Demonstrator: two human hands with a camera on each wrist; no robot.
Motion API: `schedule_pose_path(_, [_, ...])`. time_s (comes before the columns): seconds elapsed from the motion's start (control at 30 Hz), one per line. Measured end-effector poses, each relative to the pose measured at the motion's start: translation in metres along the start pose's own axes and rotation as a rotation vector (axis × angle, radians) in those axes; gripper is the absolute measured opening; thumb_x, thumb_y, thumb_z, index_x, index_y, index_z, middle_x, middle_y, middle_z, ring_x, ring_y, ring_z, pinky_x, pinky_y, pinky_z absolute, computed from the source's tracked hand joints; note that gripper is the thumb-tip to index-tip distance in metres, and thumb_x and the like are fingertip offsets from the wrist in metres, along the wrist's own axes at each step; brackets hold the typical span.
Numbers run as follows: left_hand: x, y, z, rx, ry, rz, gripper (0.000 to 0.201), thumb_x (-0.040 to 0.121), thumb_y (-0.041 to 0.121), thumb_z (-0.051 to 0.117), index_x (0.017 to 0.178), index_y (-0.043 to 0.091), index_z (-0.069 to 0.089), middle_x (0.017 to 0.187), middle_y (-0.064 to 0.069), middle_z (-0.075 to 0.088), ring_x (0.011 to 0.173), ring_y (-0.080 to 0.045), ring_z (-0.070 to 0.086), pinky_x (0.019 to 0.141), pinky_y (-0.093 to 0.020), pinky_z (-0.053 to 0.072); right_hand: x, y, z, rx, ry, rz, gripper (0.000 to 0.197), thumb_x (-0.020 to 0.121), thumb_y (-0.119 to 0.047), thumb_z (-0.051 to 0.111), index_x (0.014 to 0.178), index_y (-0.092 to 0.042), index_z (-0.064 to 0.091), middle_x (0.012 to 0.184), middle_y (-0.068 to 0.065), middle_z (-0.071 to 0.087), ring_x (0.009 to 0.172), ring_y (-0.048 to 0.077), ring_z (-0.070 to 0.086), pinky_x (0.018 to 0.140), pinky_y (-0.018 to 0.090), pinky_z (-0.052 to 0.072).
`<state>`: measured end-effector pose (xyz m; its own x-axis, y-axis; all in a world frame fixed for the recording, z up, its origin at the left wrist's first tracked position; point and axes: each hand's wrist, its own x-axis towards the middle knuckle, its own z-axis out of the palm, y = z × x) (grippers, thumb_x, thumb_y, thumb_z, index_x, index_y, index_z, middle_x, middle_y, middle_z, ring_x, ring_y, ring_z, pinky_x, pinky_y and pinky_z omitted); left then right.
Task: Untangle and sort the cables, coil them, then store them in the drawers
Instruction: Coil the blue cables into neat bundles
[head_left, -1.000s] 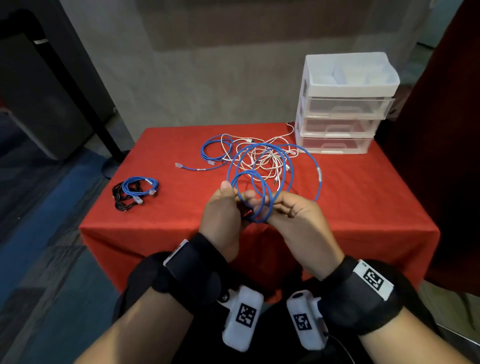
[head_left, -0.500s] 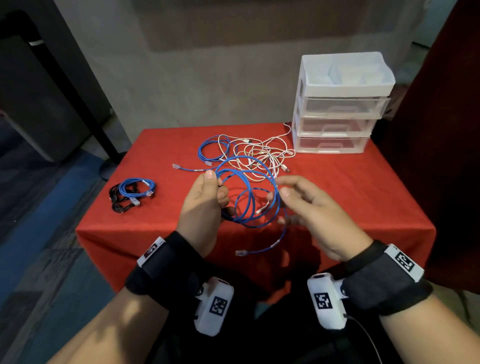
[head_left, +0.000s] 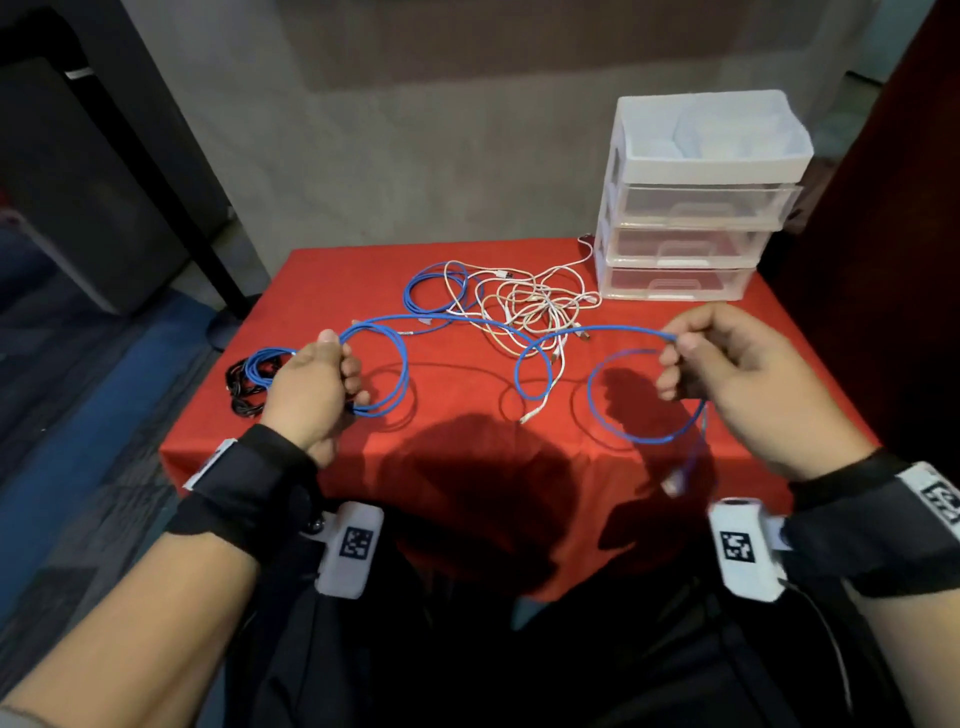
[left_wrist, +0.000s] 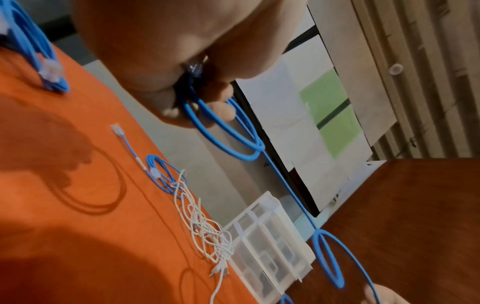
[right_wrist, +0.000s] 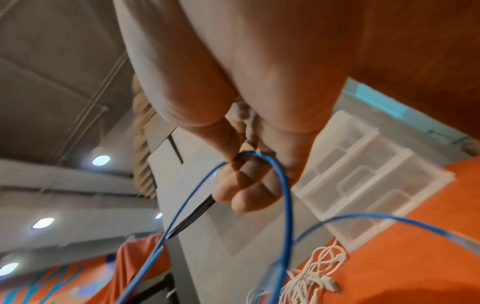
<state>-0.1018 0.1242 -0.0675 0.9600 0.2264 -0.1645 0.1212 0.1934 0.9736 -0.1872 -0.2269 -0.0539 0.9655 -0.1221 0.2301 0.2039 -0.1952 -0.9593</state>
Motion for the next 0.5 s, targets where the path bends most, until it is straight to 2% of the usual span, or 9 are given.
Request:
schedule_pose_path(0.1, [0.009, -0.003, -0.01, -0.064, 0.052, -0.081, 0.034, 0.11, 0.035, 0.034, 0.08, 0.022, 0.046, 0.053, 0.011, 0.037, 0.038, -0.003, 0.031, 0.039, -0.015, 0.036, -0.004, 0.001, -0.017, -0.073, -0.037, -0.034, 0.025, 0.104, 0.001, 0.048, 0.097, -0.017, 0.064, 0.075, -0.003, 0.061, 0.065, 0.009, 0.051, 0.063, 0.019, 0.045])
schedule_pose_path(0.2, [0.007, -0.006, -0.008, -0.096, 0.039, -0.139, 0.034, 0.11, 0.033, 0.035, 0.08, 0.023, 0.046, 0.054, 0.012, 0.037, 0.038, -0.003, 0.031, 0.039, -0.014, 0.036, -0.011, -0.001, -0.016, -0.144, -0.127, -0.017, 0.009, 0.099, -0.015, 0.06, 0.095, -0.017, 0.068, 0.077, 0.006, 0.057, 0.07, 0.009, 0.049, 0.051, 0.033, 0.044])
schedule_pose_path(0.23, [0.003, -0.006, -0.004, -0.088, 0.022, -0.144, 0.033, 0.11, 0.032, 0.035, 0.08, 0.024, 0.046, 0.054, 0.012, 0.036, 0.038, -0.003, 0.031, 0.04, -0.014, 0.036, -0.013, -0.002, -0.013, -0.166, -0.157, -0.013, 0.008, 0.096, -0.022, 0.064, 0.096, -0.018, 0.07, 0.078, 0.009, 0.056, 0.071, 0.011, 0.049, 0.051, 0.033, 0.044])
schedule_pose_path(0.3, [-0.005, -0.006, 0.005, -0.065, -0.023, -0.141, 0.031, 0.11, 0.032, 0.034, 0.082, 0.023, 0.046, 0.054, 0.012, 0.036, 0.038, -0.002, 0.03, 0.04, -0.014, 0.036, -0.016, -0.003, -0.003, -0.208, -0.231, -0.035, 0.007, 0.093, -0.023, 0.067, 0.097, -0.022, 0.073, 0.078, 0.006, 0.06, 0.072, 0.013, 0.05, 0.063, 0.024, 0.043])
schedule_pose_path(0.37, [-0.016, -0.006, 0.017, -0.028, -0.064, -0.103, 0.031, 0.11, 0.031, 0.034, 0.084, 0.021, 0.047, 0.057, 0.009, 0.038, 0.038, -0.002, 0.03, 0.04, -0.014, 0.034, -0.019, -0.008, 0.008, -0.238, -0.322, -0.062, 0.012, 0.094, -0.015, 0.069, 0.096, -0.025, 0.075, 0.083, 0.007, 0.069, 0.076, 0.015, 0.056, 0.074, 0.026, 0.043])
schedule_pose_path(0.43, [-0.028, -0.006, 0.03, 0.052, -0.103, 0.004, 0.031, 0.111, 0.027, 0.035, 0.085, 0.016, 0.048, 0.062, 0.004, 0.041, 0.037, -0.001, 0.031, 0.039, -0.014, 0.032, -0.021, -0.018, 0.019, -0.257, -0.422, -0.1, 0.014, 0.094, -0.011, 0.069, 0.097, -0.022, 0.076, 0.09, -0.003, 0.072, 0.083, 0.008, 0.062, 0.08, 0.022, 0.045])
schedule_pose_path(0.5, [-0.042, -0.008, 0.042, 0.161, -0.18, 0.111, 0.029, 0.11, 0.024, 0.037, 0.087, 0.012, 0.049, 0.063, 0.0, 0.046, 0.037, -0.002, 0.034, 0.039, -0.016, 0.033, -0.022, -0.029, 0.031, -0.248, -0.505, -0.133, 0.011, 0.095, -0.01, 0.069, 0.099, -0.016, 0.077, 0.091, -0.01, 0.071, 0.082, 0.001, 0.063, 0.079, 0.016, 0.044])
